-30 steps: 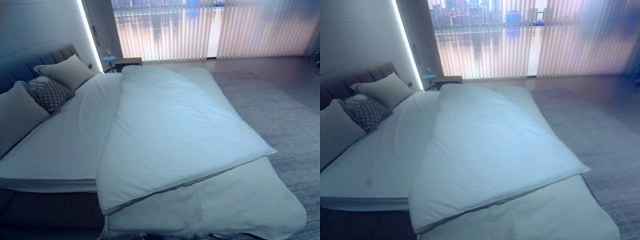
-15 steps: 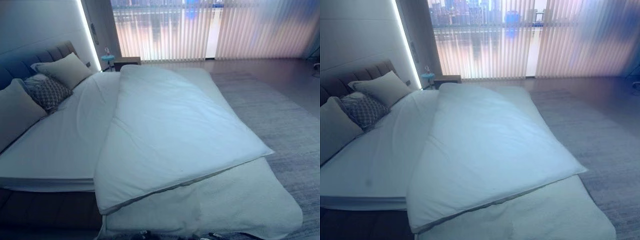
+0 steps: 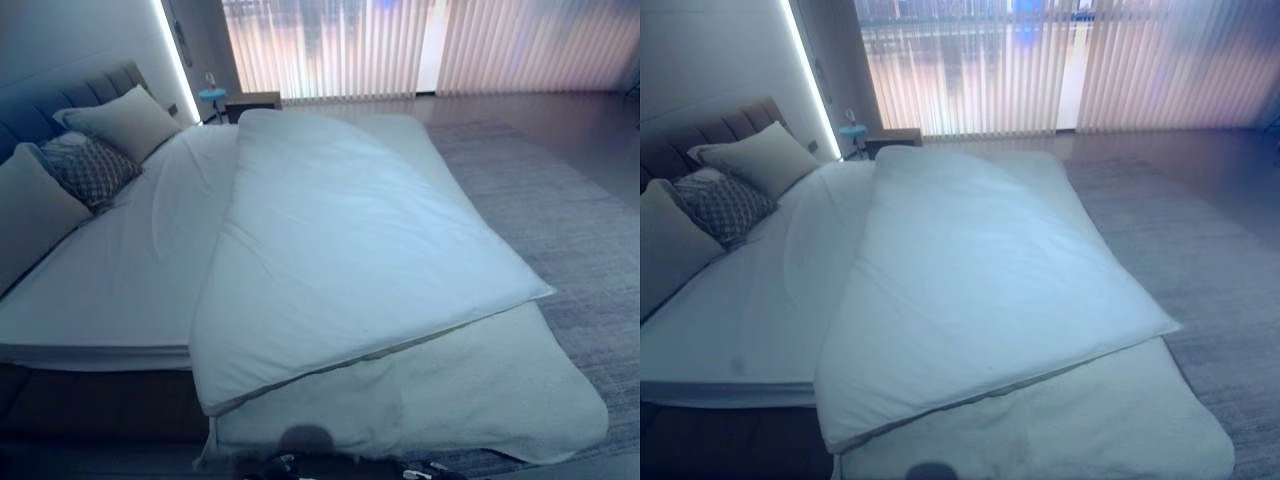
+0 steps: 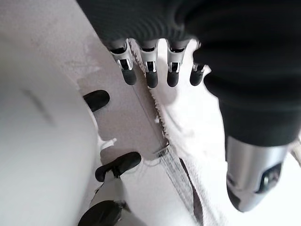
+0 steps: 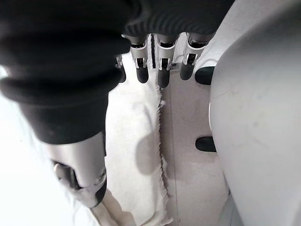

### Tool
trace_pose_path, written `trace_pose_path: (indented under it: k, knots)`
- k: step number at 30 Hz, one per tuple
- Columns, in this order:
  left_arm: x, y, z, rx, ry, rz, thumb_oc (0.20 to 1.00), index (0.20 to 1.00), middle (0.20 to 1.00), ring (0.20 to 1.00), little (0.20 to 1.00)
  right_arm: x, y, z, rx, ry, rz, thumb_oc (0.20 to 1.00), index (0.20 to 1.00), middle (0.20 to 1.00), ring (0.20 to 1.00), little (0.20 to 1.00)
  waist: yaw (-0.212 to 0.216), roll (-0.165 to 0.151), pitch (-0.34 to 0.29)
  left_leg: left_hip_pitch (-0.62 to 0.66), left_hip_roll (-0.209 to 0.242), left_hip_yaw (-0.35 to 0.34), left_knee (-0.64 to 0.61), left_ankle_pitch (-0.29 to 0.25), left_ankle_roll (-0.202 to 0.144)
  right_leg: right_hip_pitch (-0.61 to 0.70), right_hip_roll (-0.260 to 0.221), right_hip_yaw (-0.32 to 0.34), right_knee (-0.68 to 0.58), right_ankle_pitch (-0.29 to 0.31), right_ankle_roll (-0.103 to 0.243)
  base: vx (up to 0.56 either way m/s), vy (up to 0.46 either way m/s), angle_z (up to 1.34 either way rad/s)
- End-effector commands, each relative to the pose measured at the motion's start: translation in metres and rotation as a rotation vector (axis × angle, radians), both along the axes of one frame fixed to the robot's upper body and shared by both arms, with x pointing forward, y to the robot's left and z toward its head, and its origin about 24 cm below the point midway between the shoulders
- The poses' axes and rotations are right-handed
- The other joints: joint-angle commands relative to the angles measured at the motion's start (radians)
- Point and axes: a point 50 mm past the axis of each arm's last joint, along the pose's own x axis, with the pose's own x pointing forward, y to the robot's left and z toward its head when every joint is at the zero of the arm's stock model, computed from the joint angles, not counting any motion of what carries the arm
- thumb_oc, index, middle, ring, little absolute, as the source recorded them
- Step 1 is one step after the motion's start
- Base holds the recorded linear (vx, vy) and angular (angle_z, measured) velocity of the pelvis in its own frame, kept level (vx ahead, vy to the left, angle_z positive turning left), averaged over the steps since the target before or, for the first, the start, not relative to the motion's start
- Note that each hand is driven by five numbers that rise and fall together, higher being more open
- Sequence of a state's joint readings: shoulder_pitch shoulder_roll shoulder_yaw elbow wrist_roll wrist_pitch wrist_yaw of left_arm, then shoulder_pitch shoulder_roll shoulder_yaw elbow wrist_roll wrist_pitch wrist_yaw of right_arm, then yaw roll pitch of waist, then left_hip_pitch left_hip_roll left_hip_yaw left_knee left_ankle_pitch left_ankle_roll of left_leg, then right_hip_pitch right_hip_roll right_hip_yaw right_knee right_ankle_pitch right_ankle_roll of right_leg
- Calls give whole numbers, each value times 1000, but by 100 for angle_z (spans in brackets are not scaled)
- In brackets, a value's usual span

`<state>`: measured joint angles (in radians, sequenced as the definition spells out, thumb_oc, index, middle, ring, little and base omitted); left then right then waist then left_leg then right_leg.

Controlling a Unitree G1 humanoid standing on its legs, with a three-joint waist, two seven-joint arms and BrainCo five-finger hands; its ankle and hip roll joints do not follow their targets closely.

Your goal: Make the bed

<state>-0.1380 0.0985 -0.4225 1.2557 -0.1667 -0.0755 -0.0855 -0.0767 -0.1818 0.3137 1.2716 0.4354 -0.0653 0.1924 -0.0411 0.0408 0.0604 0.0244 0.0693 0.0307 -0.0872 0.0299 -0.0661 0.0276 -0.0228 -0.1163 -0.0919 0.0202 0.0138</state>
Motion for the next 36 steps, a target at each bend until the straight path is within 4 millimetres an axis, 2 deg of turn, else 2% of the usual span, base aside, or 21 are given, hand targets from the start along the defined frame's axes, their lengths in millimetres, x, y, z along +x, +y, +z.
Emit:
trace_pose_path:
  k: [1,3,7,13,20,24,25,30,36]
  knots:
    - [55,-8,22,-87,-136,198,1000,1000,1000,1000,1000,19,24,3,54,-52,-15,1000,1000,1000,1000,1000,-15,-64,55,-46,-24,12,0,-5,18,-35,-66,-1,5,2,100,-116,-17,-6]
    - [85,-12,39,-193,-230,387,1000,1000,1000,1000,1000,37,30,10,73,-118,-32,1000,1000,1000,1000,1000,-18,-78,113,-85,-19,13,13,10,16,-95,-61,1,57,1,94,-210,-23,-2]
    - [131,-14,71,-346,-344,576,1000,1000,1000,1000,1000,71,37,26,105,-232,-65,1000,1000,1000,1000,1000,-32,-90,190,-188,-6,23,48,30,9,-237,-48,6,163,-12,91,-232,-12,-15]
    - [186,-15,128,-589,-519,807,1000,1000,1000,1000,1000,103,40,50,162,-385,-68,1000,1000,1000,1000,1000,-66,-113,266,-389,-19,27,253,-10,5,-394,-52,8,278,-19,94,-161,-4,0]
    - [222,-10,180,-818,-654,957,1000,1000,1000,1000,1000,121,45,71,237,-501,-84,1000,1000,1000,1000,1000,-109,-124,277,-605,3,37,444,-63,2,-600,-66,9,453,-59,95,-87,-2,-4]
    - [229,-8,193,-904,-683,1002,1000,1000,1000,1000,1000,122,48,77,261,-533,-86,1000,1000,1000,1000,1000,-119,-129,266,-670,13,30,499,-81,2,-667,-61,8,496,-71,89,-18,-11,-1]
    - [234,-8,203,-946,-708,1019,1000,1000,1000,1000,1000,126,51,83,276,-560,-87,1000,1000,1000,1000,1000,-124,-137,272,-700,19,30,527,-89,2,-696,-61,8,515,-75,87,-25,-8,-6]
    - [242,-3,219,-1021,-743,1078,1000,1000,1000,1000,1000,127,54,85,284,-574,-88,1000,1000,1000,1000,1000,-136,-139,260,-753,24,26,559,-103,4,-747,-58,10,535,-80,86,-6,4,-10]
    - [257,2,257,-1127,-834,1103,1000,1000,1000,1000,1000,127,60,88,297,-587,-84,1000,1000,1000,1000,1000,-148,-150,264,-790,27,20,564,-100,3,-783,-48,8,531,-73,84,1,-1,-1]
